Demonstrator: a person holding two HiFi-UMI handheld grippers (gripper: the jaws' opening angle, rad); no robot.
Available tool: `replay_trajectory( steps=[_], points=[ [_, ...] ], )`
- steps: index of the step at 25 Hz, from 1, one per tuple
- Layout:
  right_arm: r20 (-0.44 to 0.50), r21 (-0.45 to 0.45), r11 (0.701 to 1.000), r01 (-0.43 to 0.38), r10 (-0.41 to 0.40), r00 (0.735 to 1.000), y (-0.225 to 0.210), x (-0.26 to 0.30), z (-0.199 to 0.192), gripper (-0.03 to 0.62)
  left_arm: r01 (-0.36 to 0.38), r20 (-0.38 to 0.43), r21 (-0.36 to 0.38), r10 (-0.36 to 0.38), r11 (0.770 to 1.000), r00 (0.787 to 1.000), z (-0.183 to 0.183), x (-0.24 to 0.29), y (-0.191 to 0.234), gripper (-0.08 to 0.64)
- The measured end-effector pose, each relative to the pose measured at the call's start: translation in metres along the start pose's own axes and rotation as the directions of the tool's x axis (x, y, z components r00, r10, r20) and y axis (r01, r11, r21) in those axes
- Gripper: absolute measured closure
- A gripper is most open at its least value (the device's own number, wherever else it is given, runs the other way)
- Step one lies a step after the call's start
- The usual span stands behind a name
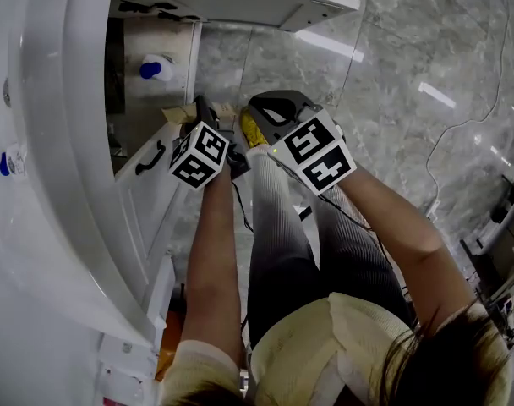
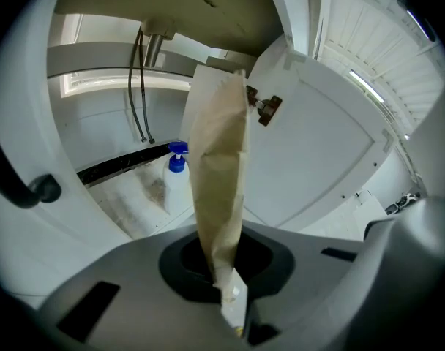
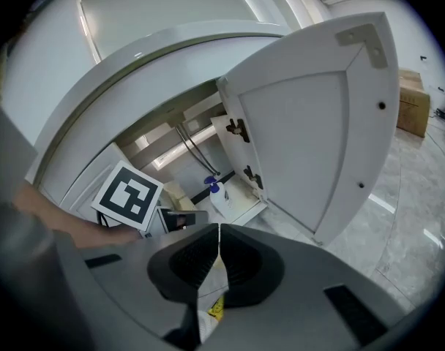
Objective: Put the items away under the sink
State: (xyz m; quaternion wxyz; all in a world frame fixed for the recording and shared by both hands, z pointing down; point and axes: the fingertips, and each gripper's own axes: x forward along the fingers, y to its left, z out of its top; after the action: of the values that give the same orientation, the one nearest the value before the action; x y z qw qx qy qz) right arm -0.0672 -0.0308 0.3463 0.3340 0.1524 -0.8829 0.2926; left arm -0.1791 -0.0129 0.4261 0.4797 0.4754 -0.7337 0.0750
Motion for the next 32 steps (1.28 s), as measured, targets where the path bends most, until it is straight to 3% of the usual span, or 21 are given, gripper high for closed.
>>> replay_trajectory(
  steps=[4, 11, 32],
  points=[
    [-0.003, -0.014, 1.0, 0.001, -0.001, 1.0, -0.007, 0.017, -0.002, 0.565, -0.018, 0.012, -0.017, 0.019, 1.0, 1.0, 0.0, 0.009, 0.007, 0.518],
    [-0.012, -0.046, 0.999, -0.016, 0.015, 1.0, -0.013, 0.036, 0.001, 0.565, -0.059, 0.026, -0.132, 0.063, 0.99, 0.998, 0.0, 0.029, 0.032, 0.518],
    [-0.061, -0.073, 0.995, -0.065, 0.06, 0.996, -0.013, 0.07, -0.011, 0.565, -0.224, 0.073, -0.238, 0.248, 0.945, 0.966, 0.033, 0.064, 0.092, 0.518]
  ],
)
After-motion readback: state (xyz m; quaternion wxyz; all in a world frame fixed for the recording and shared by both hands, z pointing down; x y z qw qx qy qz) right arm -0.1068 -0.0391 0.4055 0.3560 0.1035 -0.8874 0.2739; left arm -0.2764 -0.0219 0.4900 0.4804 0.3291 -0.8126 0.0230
